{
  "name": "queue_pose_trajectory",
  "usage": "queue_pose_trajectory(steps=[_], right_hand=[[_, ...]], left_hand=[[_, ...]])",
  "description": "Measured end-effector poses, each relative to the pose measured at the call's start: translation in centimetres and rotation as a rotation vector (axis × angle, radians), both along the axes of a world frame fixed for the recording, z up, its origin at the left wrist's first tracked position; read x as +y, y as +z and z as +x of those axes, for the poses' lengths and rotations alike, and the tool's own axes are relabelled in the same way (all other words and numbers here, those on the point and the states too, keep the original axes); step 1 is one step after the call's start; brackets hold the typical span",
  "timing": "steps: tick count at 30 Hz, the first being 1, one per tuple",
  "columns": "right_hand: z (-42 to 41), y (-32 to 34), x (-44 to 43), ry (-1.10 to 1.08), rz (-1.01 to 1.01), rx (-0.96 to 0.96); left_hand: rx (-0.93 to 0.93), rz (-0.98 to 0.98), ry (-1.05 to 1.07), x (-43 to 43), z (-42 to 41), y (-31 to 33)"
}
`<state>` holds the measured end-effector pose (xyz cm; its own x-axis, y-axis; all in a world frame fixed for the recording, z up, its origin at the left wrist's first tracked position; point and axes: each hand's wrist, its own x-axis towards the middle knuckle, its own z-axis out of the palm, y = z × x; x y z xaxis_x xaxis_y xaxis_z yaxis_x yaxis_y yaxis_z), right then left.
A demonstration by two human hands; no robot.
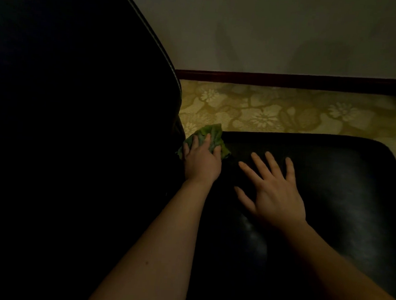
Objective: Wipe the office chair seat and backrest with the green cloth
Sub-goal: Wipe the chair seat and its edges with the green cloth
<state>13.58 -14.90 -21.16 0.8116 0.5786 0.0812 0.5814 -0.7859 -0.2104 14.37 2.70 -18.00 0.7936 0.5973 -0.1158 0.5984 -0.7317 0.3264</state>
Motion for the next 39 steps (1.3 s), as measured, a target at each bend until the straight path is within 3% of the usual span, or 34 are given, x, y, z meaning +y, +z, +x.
queue_pose_trajectory(steps=[7,17,25,32,39], right_hand=[[-0.1,0.0,0.0,0.004,0.021,-0.010],[-0.1,-0.2,0.1,-0.006,0.029,-0.040],[-0.1,-0.7,0.2,-0.006,0.041,-0.076],[-0.9,0.1,0.0,-0.012,-0.030,-0.125],[-5.1,2.4,-3.0,-0.032,-0.099,-0.185]], left_hand=[[-0.022,0.061,0.023,-1.1,-2.3,-0.8],[0.060,0.009,0.033,0.2,1.8,0.0],[-0.075,-0.038,-0.033,1.9,4.1,-0.1],[-0.190,-0.077,-0.151,0.4,-0.2,0.3],[-0.130,-0.082,-0.236,-3.3,-8.4,0.2]])
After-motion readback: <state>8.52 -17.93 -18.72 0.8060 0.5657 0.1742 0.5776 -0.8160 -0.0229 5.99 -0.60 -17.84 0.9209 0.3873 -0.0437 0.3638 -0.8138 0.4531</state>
